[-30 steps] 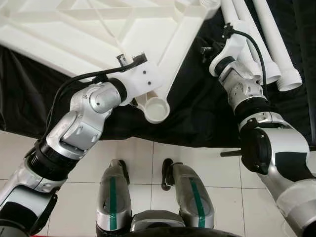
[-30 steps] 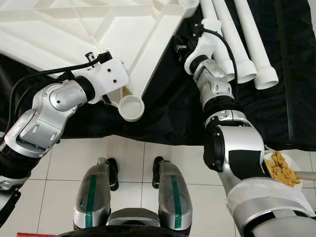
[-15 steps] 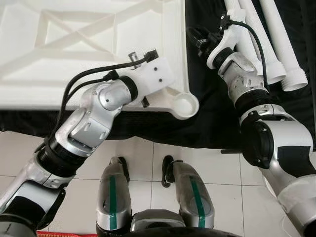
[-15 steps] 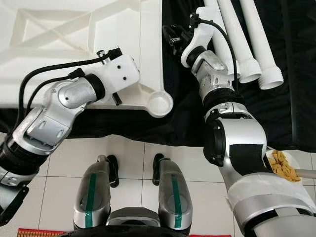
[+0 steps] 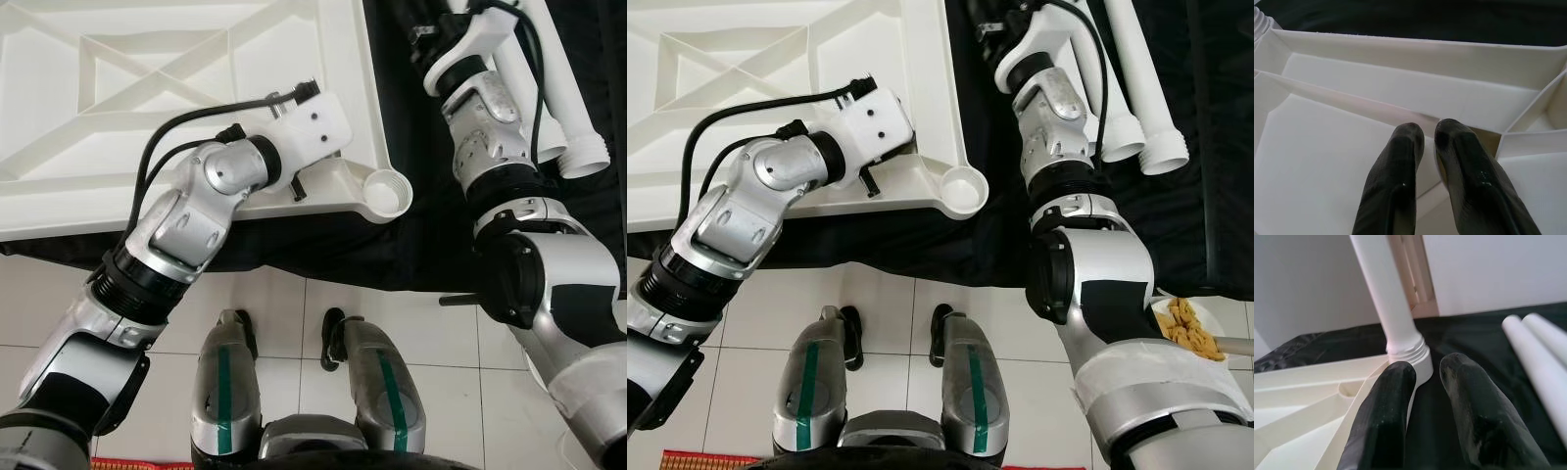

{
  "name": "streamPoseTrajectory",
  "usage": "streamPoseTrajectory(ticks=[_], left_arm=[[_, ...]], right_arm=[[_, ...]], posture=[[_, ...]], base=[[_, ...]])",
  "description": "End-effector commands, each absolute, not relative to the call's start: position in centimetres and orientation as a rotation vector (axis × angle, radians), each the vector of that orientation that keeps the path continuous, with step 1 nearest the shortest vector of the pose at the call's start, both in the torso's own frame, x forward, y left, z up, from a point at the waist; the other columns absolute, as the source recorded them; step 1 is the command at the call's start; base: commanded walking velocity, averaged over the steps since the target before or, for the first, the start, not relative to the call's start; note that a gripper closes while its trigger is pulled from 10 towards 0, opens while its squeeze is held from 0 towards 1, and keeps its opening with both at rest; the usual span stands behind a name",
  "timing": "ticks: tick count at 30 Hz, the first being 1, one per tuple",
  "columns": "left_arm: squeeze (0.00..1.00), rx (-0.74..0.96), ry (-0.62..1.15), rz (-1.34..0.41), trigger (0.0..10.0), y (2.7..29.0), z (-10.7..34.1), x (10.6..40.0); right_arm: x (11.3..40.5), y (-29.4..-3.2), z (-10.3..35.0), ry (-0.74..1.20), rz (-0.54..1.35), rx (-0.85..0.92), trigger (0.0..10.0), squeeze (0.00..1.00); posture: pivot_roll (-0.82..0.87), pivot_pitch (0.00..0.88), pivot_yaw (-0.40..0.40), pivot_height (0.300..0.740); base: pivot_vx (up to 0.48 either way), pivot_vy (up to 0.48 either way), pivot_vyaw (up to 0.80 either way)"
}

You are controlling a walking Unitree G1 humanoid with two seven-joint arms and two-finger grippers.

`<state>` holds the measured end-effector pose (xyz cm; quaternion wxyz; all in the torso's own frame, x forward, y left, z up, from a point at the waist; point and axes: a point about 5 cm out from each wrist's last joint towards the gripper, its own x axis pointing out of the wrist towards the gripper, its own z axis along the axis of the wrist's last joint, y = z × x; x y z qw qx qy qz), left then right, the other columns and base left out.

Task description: Building children table

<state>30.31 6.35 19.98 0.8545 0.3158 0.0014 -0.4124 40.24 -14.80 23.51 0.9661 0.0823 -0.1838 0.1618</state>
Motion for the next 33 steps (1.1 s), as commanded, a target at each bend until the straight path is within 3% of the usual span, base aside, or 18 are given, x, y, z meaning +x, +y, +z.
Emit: streamPoseTrajectory(ticks=[1, 11, 12, 13, 15, 16, 29, 31, 32, 33], left_arm=[[0.00, 0.636, -0.080, -0.778, 10.0, 7.2, 21.6, 31.0], [0.00, 0.697, -0.209, -0.823, 10.0, 9.6, 25.6, 31.5], [0.16, 0.668, -0.213, -0.807, 10.0, 9.9, 26.1, 31.8], [1.00, 0.580, -0.212, -0.798, 10.0, 10.0, 26.5, 32.2], [1.00, 0.516, -0.211, -0.793, 10.0, 10.1, 26.8, 32.4], [1.00, 0.462, -0.226, -0.781, 10.0, 10.0, 26.9, 32.6], [1.00, 0.152, -0.280, -0.520, 10.0, 10.0, 26.0, 34.3], [0.97, 0.106, -0.263, -0.435, 10.0, 10.0, 25.1, 34.8], [0.80, 0.098, -0.262, -0.413, 10.0, 10.1, 24.9, 34.9], [0.80, 0.096, -0.264, -0.400, 10.0, 10.1, 24.7, 35.0]], right_arm=[[40.0, -15.5, 23.7, -0.412, 0.281, 0.175, 10.0, 0.00], [39.4, -14.1, 23.6, -0.458, 0.273, 0.183, 10.0, 0.00], [39.4, -14.1, 23.4, -0.448, 0.266, 0.185, 10.0, 0.00], [39.3, -14.1, 23.1, -0.442, 0.261, 0.189, 10.0, 0.72], [39.3, -14.1, 23.0, -0.439, 0.258, 0.190, 10.0, 0.72], [39.2, -14.3, 22.9, -0.441, 0.252, 0.192, 10.0, 1.00], [38.5, -15.6, 22.3, -0.435, 0.178, 0.173, 10.0, 1.00], [38.3, -16.0, 21.6, -0.402, 0.119, 0.166, 10.0, 1.00], [38.2, -16.0, 21.3, -0.394, 0.108, 0.163, 10.0, 1.00], [38.1, -16.0, 21.1, -0.389, 0.101, 0.159, 10.0, 1.00]], posture=[[0.13, 0.199, -0.035, 0.740], [0.14, 0.177, -0.053, 0.740], [0.14, 0.169, -0.056, 0.740], [0.14, 0.162, -0.057, 0.740], [0.14, 0.159, -0.058, 0.740], [0.13, 0.150, -0.060, 0.740], [0.10, 0.096, -0.069, 0.740], [0.09, 0.081, -0.071, 0.740], [0.09, 0.073, -0.073, 0.740], [0.09, 0.073, -0.073, 0.740]], base=[[0.000, 0.000, 0.00], [0.000, 0.000, 0.00], [0.000, 0.000, 0.00], [0.000, 0.000, 0.00], [0.000, 0.000, 0.00], [0.000, 0.000, 0.00], [0.000, 0.000, 0.00], [0.000, 0.000, 0.00], [0.000, 0.000, 0.00], [0.000, 0.000, 0.00]])
